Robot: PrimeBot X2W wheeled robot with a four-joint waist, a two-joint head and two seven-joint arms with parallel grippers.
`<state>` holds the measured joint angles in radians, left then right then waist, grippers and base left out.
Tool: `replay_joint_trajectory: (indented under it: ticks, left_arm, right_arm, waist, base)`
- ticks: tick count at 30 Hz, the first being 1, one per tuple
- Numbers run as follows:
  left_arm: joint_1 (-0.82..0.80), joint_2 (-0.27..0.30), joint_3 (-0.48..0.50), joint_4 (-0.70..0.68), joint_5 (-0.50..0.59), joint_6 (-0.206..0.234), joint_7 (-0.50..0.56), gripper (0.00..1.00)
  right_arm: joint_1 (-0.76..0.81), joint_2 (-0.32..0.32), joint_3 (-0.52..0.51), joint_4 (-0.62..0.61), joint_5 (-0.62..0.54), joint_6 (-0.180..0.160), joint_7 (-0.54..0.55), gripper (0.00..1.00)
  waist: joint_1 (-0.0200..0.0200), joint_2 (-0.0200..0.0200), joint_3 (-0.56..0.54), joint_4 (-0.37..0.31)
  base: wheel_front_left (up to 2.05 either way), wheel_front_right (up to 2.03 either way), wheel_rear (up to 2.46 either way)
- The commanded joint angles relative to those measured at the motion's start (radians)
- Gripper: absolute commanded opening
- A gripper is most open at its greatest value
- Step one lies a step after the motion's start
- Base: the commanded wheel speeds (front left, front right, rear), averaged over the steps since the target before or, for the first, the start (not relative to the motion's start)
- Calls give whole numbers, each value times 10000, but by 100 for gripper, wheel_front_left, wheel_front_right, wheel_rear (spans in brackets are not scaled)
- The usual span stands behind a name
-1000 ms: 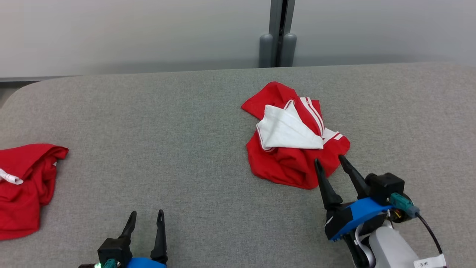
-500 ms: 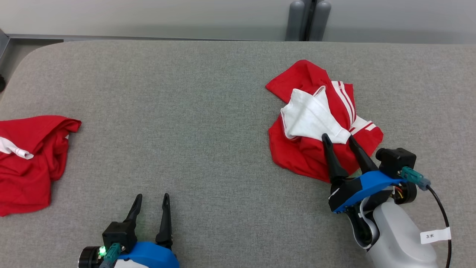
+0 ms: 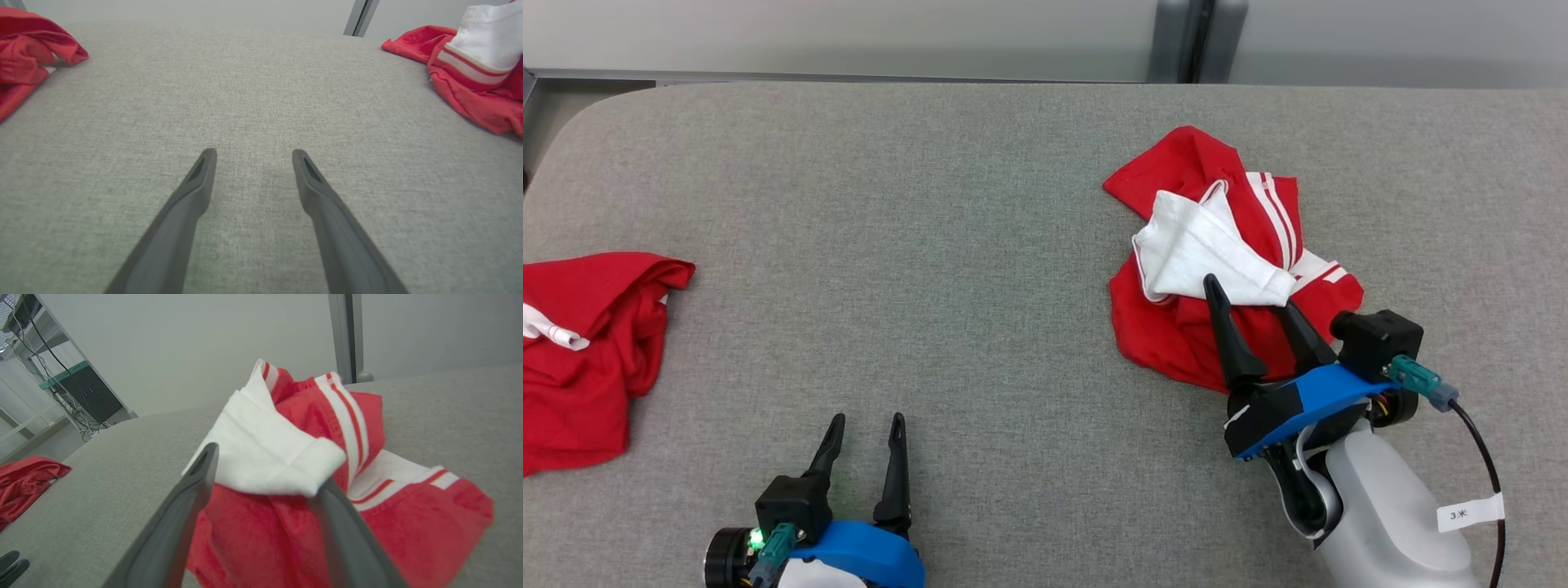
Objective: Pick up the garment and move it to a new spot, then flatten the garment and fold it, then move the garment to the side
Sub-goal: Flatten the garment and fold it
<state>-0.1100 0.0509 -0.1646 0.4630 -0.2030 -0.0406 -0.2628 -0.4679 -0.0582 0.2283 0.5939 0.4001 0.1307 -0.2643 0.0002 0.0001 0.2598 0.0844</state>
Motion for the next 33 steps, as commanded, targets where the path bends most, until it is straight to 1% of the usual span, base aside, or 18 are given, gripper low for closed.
replay_joint_trajectory:
  ticks: [1,4,5,6,7,11,16,19,23,27,33]
  left_arm:
    - [-159,-4,-3,-9,-64,37,-30,100]
    - [-136,-4,-28,-3,-83,24,-30,100]
    - [-120,-4,-33,7,-95,20,-30,100]
    - [-109,-4,-43,15,-102,20,-30,100]
    - [-103,-5,-59,19,-121,26,-30,100]
    - [-73,-4,-73,82,-178,25,-30,100]
    - [23,-2,-111,178,-247,8,-30,100]
    - [125,-3,-95,253,-305,-12,-30,100]
    - [199,-6,-166,340,-464,3,-30,100]
    - [260,-7,-372,375,-723,26,-30,100]
    - [433,-1,-876,486,-986,42,-29,100]
  right_arm:
    - [96,-32,31,-162,-28,1,-1,100]
    - [220,-20,-5,-260,19,1,-1,100]
    - [229,-16,-26,-267,19,1,0,58]
    - [222,-18,-69,-289,-33,1,0,19]
    - [218,-17,-124,-348,-89,1,0,0]
    - [186,-42,-211,-607,-290,1,-1,0]
    - [-182,-48,-58,-1141,-146,1,-1,0]
    - [-861,-80,483,-1673,-64,1,-1,0]
    - [-2028,-259,1568,-2142,74,1,1,0]
    - [-3381,-477,2385,-2099,234,1,1,0]
    - [-5328,-934,2786,-1625,148,1,-1,0]
  waist:
    - [-2,-1,-12,7]
    - [-2,-1,-27,22]
    - [-2,-1,-32,30]
    - [-2,-1,-33,40]
    - [-2,-1,-33,54]
    - [-2,-1,-81,126]
    - [-2,-1,-240,197]
    - [-2,-1,-393,237]
    - [-2,-1,-657,434]
    - [-2,-1,-911,853]
    - [-2,-1,-1176,1833]
  base:
    - [0,0,0]
    - [0,0,0]
    - [0,0,0]
    - [0,0,0]
    - [0,0,0]
    - [0,0,0]
    - [0,0,0]
    - [0,0,0]
    - [0,0,0]
    - [0,0,0]
    - [0,0,0]
